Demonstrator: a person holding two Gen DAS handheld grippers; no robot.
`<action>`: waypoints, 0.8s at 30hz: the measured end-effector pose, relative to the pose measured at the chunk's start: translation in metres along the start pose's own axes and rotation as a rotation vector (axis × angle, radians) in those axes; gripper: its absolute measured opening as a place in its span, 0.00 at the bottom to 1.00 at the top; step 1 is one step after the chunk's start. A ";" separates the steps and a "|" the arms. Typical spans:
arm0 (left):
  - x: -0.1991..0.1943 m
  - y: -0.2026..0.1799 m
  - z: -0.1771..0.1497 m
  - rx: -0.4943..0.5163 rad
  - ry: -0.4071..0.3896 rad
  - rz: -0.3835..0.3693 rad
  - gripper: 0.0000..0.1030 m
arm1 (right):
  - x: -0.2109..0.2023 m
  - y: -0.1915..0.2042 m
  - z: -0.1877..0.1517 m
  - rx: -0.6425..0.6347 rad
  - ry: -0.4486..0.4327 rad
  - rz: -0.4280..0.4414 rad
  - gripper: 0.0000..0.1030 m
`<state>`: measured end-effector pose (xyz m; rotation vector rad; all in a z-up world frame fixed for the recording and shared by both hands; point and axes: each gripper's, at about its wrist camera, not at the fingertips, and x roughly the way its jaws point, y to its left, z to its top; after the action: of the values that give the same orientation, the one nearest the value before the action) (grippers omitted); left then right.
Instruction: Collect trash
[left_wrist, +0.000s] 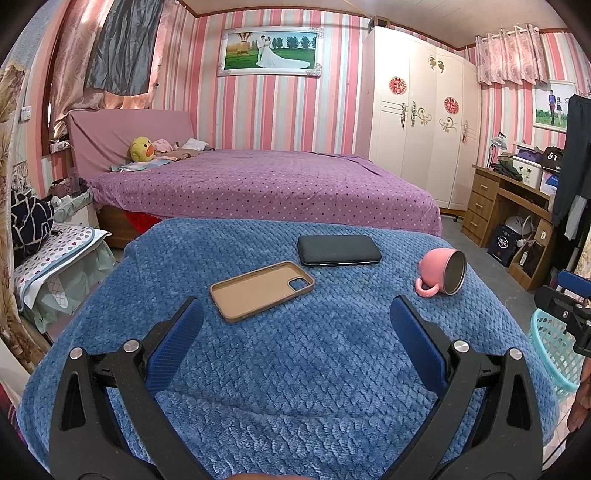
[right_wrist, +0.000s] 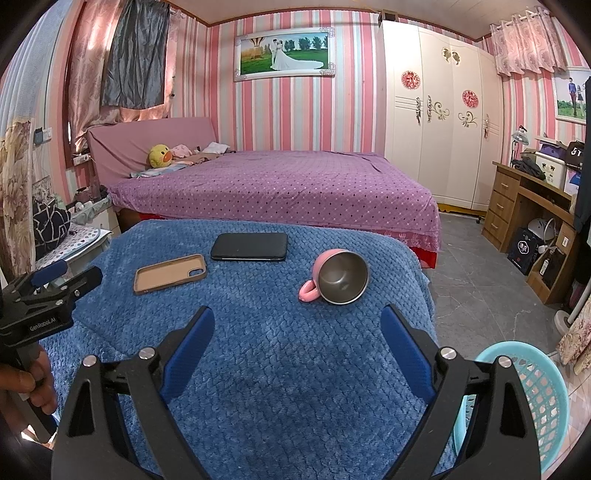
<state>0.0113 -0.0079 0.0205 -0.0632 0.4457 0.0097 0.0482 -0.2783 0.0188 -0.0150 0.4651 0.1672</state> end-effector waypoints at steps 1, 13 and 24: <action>0.000 0.000 0.000 -0.001 0.000 0.000 0.95 | 0.000 0.000 0.000 0.000 0.000 0.000 0.87; 0.000 -0.002 0.000 -0.007 0.002 -0.001 0.95 | -0.001 -0.001 0.000 -0.001 0.001 0.001 0.87; 0.000 -0.002 0.000 -0.007 0.001 0.001 0.95 | -0.002 -0.001 0.001 -0.003 0.001 0.000 0.87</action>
<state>0.0118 -0.0099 0.0205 -0.0701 0.4469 0.0118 0.0472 -0.2793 0.0200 -0.0178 0.4659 0.1680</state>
